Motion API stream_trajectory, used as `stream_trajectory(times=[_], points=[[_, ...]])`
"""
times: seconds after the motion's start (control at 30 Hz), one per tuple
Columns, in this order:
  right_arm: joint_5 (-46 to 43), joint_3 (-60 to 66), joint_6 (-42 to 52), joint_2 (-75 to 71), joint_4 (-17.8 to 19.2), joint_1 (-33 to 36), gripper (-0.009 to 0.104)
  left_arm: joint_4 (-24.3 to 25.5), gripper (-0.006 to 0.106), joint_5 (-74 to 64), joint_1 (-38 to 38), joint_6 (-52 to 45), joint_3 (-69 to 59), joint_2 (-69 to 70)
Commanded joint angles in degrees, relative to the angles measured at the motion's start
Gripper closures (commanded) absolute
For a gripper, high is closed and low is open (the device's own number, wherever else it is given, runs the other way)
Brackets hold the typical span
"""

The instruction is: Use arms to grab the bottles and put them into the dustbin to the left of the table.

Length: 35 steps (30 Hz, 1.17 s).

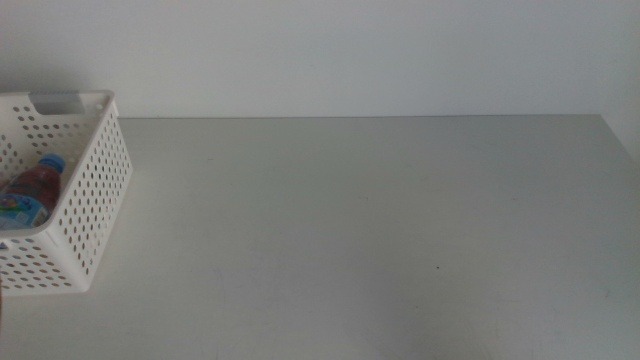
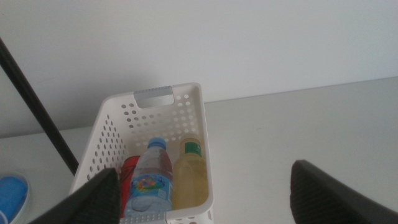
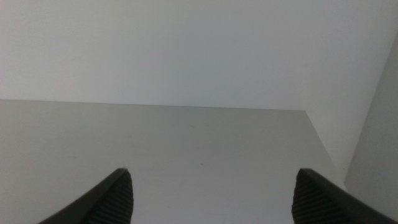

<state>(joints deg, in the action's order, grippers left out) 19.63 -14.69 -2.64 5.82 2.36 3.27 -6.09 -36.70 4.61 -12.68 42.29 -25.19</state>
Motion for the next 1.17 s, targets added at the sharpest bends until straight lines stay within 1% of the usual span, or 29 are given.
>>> stream_trajectory(times=[0.0, 0.1, 0.27, 0.4, 0.47, 0.6, 0.9, 0.97, 1.13], points=[[-4.13, 2.48, 0.73, -3.95, 0.5, -2.2, 0.03, -0.59, 0.007, 6.8, -0.18, 1.01, -2.9, 3.99], [-4.26, 6.68, 0.73, -7.89, 0.56, -3.72, 0.03, -0.72, 0.007, 9.85, -0.18, 1.01, -8.54, 9.21], [-4.14, 11.21, 0.73, -7.83, 0.49, -3.88, 0.03, -1.01, 0.007, 18.75, -0.18, 1.01, -19.25, 18.56], [-4.17, 11.94, 0.73, -7.83, 0.49, -3.88, 0.03, -1.1, 0.007, 25.83, -0.18, 1.01, -27.95, 24.72], [-4.17, 11.94, 0.73, -7.83, 0.49, -3.88, 0.03, -1.1, 0.007, 28.38, -0.18, 1.01, -31.81, 27.11], [-4.15, 11.94, 0.73, -7.83, 0.54, -3.88, 0.03, -1.1, 0.007, 30.42, 0.0, 1.01, -38.62, 27.41], [-4.49, 15.77, 0.73, -7.83, 0.54, -3.88, 0.03, -1.1, 0.007, 29.38, 0.0, 1.01, -44.16, 27.41], [-1.45, 15.75, 0.73, -7.83, 0.77, -3.88, 0.03, -1.1, 0.007, 29.25, 0.0, 1.01, -44.07, 27.41], [-1.19, 15.75, 0.73, -7.83, 0.77, -3.88, 0.03, -1.1, 0.007, 29.2, 0.0, 1.01, -44.07, 27.34]])
